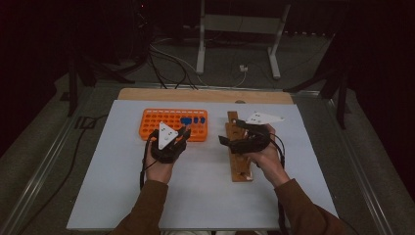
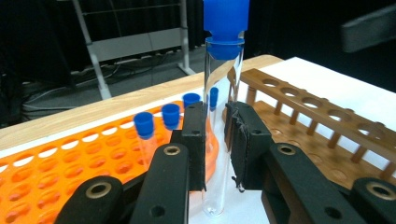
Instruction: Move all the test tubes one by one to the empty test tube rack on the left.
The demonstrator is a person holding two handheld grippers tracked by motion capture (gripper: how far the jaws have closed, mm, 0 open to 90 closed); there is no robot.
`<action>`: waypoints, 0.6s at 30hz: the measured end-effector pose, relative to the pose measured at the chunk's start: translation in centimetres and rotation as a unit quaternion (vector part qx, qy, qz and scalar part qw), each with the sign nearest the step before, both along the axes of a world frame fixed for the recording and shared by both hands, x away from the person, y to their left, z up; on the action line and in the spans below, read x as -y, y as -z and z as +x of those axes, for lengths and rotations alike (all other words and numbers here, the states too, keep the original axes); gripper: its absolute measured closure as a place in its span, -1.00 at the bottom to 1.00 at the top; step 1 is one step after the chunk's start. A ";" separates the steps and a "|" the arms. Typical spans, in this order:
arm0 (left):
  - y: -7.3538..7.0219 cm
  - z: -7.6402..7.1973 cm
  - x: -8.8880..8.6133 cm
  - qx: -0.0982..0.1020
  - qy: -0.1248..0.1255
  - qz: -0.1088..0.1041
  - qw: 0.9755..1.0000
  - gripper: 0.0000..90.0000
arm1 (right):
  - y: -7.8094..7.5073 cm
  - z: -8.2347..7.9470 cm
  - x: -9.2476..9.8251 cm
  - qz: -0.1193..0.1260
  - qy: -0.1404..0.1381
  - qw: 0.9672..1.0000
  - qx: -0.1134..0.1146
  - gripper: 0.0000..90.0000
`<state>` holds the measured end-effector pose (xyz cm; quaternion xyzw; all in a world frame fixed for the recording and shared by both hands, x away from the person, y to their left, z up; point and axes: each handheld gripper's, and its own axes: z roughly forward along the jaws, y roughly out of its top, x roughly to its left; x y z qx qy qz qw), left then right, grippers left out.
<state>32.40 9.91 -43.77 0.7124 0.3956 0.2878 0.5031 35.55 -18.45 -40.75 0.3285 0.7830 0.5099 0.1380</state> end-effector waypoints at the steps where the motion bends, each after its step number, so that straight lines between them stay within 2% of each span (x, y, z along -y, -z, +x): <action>1: 0.0 0.2 -0.1 -0.001 -0.002 -0.003 1.000 0.74 | 0.1 0.0 0.3 0.002 0.004 1.000 -0.002 -0.87; 11: -0.2 1.8 -1.1 0.002 -0.032 -0.008 0.999 0.74 | 0.1 -0.3 2.0 0.011 0.022 1.000 0.001 -0.93; 18: 0.5 3.2 -1.9 -0.013 -0.061 -0.017 0.998 0.74 | 0.2 -0.6 2.8 0.007 0.032 0.999 0.009 -0.93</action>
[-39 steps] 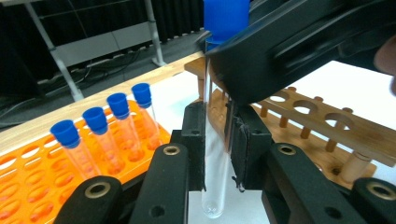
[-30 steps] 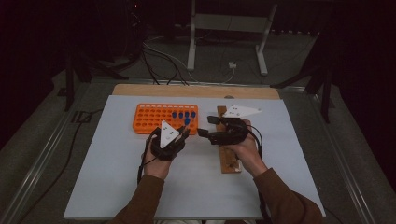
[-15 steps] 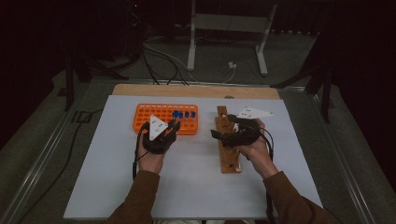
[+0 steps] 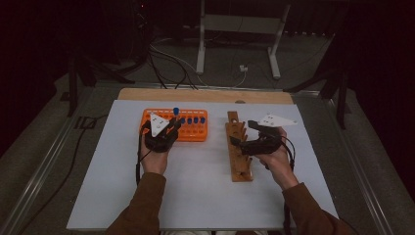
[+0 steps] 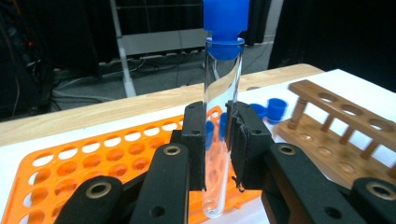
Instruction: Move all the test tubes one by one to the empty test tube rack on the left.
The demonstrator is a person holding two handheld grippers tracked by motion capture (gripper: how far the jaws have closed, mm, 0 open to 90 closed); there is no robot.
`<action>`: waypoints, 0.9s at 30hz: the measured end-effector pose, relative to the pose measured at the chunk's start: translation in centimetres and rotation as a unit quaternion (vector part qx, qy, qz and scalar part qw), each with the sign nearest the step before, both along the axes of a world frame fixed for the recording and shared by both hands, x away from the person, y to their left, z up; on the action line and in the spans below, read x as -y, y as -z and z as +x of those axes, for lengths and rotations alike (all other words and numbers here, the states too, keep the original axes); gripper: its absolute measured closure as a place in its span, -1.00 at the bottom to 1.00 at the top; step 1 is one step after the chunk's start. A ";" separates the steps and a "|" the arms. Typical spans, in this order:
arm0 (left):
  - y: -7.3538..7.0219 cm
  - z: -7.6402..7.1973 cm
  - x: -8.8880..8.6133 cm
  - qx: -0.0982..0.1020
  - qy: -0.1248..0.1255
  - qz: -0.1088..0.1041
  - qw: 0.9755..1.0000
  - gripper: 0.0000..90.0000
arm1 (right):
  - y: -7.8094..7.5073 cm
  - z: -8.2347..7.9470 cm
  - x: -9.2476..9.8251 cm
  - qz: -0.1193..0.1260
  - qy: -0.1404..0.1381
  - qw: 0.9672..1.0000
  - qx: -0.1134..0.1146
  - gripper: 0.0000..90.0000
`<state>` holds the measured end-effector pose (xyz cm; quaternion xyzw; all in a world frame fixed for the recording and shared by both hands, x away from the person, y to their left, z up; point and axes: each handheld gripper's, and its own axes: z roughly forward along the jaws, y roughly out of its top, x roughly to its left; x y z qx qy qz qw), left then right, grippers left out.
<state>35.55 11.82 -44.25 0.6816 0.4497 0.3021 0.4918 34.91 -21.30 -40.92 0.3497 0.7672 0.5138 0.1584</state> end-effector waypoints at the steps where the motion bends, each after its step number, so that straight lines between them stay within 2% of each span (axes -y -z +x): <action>1: 0.1 0.1 -0.1 -0.001 -0.003 0.001 1.000 0.74 | 0.0 -0.1 0.1 -0.002 0.002 1.000 0.001 -0.93; 11: 1.7 2.2 -0.2 -0.022 -0.032 0.004 0.999 0.74 | 0.6 -0.4 1.1 0.007 0.008 1.000 -0.001 -0.93; 17: 2.7 3.5 0.0 -0.023 -0.047 -0.007 0.999 0.74 | 1.1 -0.6 1.4 0.012 0.006 1.000 -0.006 -0.93; 22: 3.6 4.0 0.1 -0.028 -0.055 -0.016 0.998 0.74 | 1.2 -0.7 1.8 0.016 0.005 1.000 -0.008 -0.93; 27: 4.7 4.2 0.3 -0.048 -0.051 -0.001 0.998 0.74 | 1.1 -0.9 2.1 0.017 0.006 1.000 -0.006 -0.93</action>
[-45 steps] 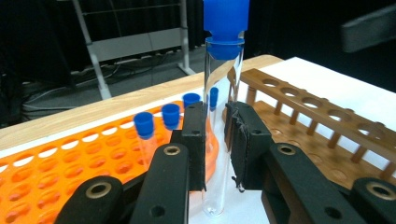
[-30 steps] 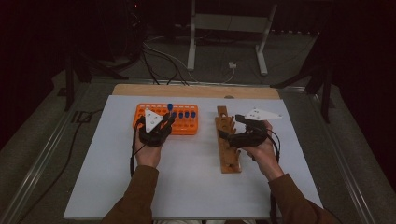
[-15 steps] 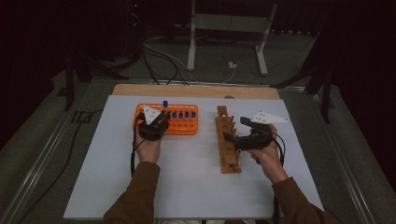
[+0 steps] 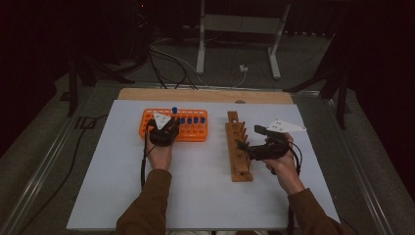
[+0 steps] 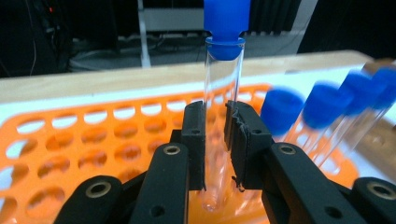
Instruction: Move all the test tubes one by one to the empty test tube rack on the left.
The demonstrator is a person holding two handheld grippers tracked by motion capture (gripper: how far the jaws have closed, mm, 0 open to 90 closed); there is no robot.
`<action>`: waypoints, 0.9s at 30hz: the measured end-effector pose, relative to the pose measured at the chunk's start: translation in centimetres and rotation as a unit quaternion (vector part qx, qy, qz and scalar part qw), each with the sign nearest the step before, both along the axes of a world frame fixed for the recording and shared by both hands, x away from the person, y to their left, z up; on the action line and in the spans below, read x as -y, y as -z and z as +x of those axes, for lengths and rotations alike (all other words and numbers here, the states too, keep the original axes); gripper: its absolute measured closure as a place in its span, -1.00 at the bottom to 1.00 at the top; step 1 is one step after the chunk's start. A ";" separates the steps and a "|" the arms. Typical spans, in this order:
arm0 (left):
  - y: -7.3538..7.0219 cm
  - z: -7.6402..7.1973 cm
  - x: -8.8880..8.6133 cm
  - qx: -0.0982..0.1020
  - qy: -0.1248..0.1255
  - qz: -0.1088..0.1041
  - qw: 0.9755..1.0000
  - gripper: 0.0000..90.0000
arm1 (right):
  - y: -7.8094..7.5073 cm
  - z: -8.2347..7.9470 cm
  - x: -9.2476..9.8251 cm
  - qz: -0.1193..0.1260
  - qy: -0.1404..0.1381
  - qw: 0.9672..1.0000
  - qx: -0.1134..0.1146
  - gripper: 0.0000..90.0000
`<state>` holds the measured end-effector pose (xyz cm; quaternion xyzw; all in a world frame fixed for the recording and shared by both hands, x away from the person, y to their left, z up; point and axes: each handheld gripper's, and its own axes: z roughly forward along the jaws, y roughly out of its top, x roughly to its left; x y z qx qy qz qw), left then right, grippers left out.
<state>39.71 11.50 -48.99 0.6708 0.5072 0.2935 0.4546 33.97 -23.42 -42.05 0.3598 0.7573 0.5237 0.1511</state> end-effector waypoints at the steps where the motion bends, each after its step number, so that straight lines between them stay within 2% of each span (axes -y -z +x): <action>1: 0.3 0.0 0.0 -0.009 0.000 0.007 1.000 0.74 | 0.0 -0.1 0.1 -0.001 0.000 1.000 0.000 -0.93; 2: 0.6 0.0 0.0 -0.017 0.001 0.011 1.000 0.74 | 0.0 -0.1 0.1 -0.001 0.000 1.000 -0.001 -0.93; 3: 0.8 -0.1 0.0 -0.014 0.003 0.011 1.000 0.74 | 0.0 -0.2 0.2 -0.001 0.000 1.000 0.000 -0.93; 4: 0.8 -0.2 -0.1 -0.025 0.002 0.014 1.000 0.74 | 0.0 -0.2 0.3 -0.002 0.000 1.000 0.001 -0.93; 9: 0.8 -0.4 0.0 -0.049 0.016 0.050 0.997 0.74 | 0.2 -0.3 0.7 0.000 0.004 1.000 -0.002 -0.93; 12: 0.9 -0.4 0.3 -0.052 0.017 0.060 0.997 0.75 | 0.4 -0.4 0.7 0.001 0.005 1.000 -0.005 -0.93; 20: 0.6 -0.2 0.3 -0.068 0.015 0.054 0.996 0.74 | 0.6 -0.7 0.7 0.001 0.003 1.000 -0.007 -0.93; 22: 0.6 -0.1 0.1 -0.071 0.017 0.042 0.996 0.72 | 0.7 -0.8 0.6 0.001 0.003 1.000 -0.009 -0.93; 23: 0.6 -0.1 0.0 -0.073 0.021 0.035 0.996 0.69 | 0.7 -0.8 0.7 0.000 0.003 1.000 -0.008 -0.93; 25: 0.5 -0.2 -0.2 -0.070 0.018 0.043 0.996 0.53 | 0.7 -0.9 0.8 0.001 0.004 1.000 -0.010 -0.93; 27: 0.3 -0.6 -0.7 -0.065 0.027 0.037 0.997 0.40 | 0.6 -1.0 1.1 0.002 0.006 1.000 -0.007 -0.93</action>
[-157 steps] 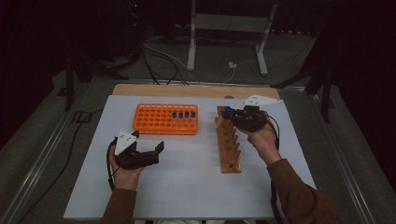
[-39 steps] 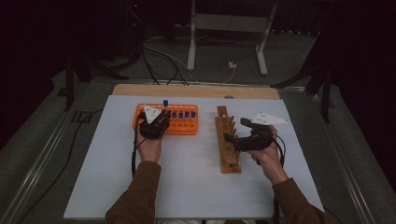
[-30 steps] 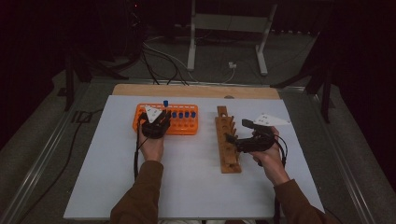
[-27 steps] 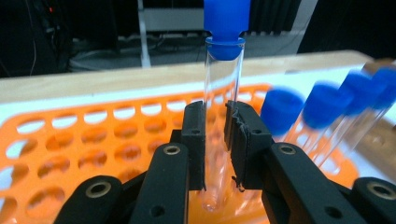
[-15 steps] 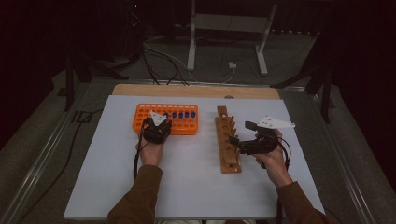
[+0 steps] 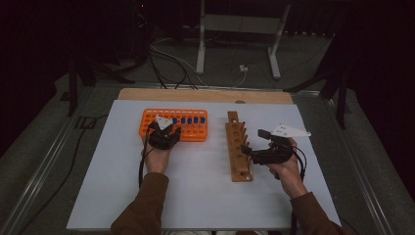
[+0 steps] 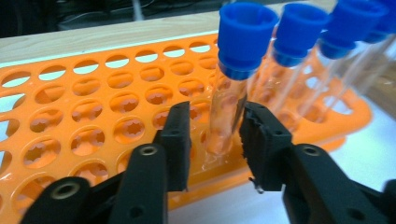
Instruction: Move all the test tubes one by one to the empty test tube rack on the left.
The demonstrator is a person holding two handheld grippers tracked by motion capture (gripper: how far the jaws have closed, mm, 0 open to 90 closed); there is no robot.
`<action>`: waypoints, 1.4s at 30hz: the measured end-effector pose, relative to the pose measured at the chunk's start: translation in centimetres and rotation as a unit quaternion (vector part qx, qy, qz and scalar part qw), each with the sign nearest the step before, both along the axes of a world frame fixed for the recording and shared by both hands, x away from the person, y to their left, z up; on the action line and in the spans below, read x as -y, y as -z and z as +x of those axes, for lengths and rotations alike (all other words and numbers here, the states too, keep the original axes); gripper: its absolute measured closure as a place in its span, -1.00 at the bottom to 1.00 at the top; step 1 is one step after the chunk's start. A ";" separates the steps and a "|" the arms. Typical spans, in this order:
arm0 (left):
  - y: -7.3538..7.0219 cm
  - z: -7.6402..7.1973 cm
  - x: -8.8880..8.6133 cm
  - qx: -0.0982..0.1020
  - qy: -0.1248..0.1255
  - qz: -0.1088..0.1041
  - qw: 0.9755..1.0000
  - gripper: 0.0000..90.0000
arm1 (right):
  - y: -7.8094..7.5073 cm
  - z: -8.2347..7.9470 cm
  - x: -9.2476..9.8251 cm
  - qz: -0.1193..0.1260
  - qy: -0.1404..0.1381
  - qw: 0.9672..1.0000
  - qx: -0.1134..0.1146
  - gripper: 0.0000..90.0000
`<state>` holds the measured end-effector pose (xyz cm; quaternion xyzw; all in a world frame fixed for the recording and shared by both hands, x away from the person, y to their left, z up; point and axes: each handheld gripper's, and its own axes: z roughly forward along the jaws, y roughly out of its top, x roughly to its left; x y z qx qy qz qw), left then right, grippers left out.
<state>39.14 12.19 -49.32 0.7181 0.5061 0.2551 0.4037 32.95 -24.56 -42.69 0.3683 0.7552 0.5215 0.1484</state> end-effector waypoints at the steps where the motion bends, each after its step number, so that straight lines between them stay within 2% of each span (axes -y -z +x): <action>1: -0.1 -0.2 -0.3 0.006 0.001 -0.002 1.000 0.34 | -0.1 -0.1 0.2 0.001 0.001 1.000 0.002 -0.93; 7: -1.6 -2.0 -2.4 0.021 0.024 -0.042 0.999 0.09 | -0.2 -0.5 1.8 0.006 0.015 1.000 0.006 -0.93; 10: -2.8 -3.3 -3.5 0.033 0.034 -0.066 0.997 -0.17 | -0.1 -0.8 2.4 0.013 0.020 1.000 0.008 -0.93; 11: -3.2 -3.8 -3.8 0.041 0.038 -0.072 0.996 -0.22 | -0.1 -0.9 2.5 0.016 0.021 1.000 0.009 -0.93; 16: -4.8 -6.4 -5.0 0.080 0.048 -0.073 0.993 -0.47 | 0.3 -1.4 3.0 0.019 0.023 0.999 0.013 -0.94; 19: -5.2 -8.6 -6.1 0.105 0.043 -0.090 0.989 -0.60 | 0.6 -2.0 3.3 0.025 0.029 0.999 0.017 -0.97; 22: -5.3 -10.3 -6.7 0.116 0.037 -0.087 0.989 -0.68 | 1.2 -2.6 3.6 0.034 0.036 0.999 0.018 -0.99; 23: -5.2 -10.7 -6.9 0.114 0.036 -0.081 0.989 -0.71 | 1.4 -2.7 3.7 0.037 0.037 0.998 0.017 -0.99; 25: -5.1 -11.5 -7.2 0.115 0.040 -0.083 0.989 -0.76 | 1.7 -3.1 4.0 0.046 0.043 0.998 0.019 -0.99; 27: -4.7 -12.3 -7.4 0.108 0.046 -0.072 0.990 -0.78 | 1.9 -3.5 4.2 0.050 0.050 0.997 0.022 -0.99; 32: -3.9 -13.9 -8.1 0.101 0.043 -0.070 0.991 -0.94 | 2.4 -4.4 4.9 0.048 0.060 0.996 0.034 -0.99; 36: -4.3 -14.6 -8.9 0.112 0.039 -0.072 0.990 -0.96 | 2.7 -5.0 5.3 0.041 0.069 0.996 0.039 -0.99; 39: -4.4 -15.0 -9.3 0.118 0.035 -0.068 0.990 -0.97 | 3.2 -5.4 5.4 0.020 0.074 0.996 0.045 -0.99; 42: -4.4 -15.2 -9.4 0.121 0.032 -0.066 0.990 -0.98 | 3.3 -5.6 5.5 0.018 0.074 0.996 0.048 -0.99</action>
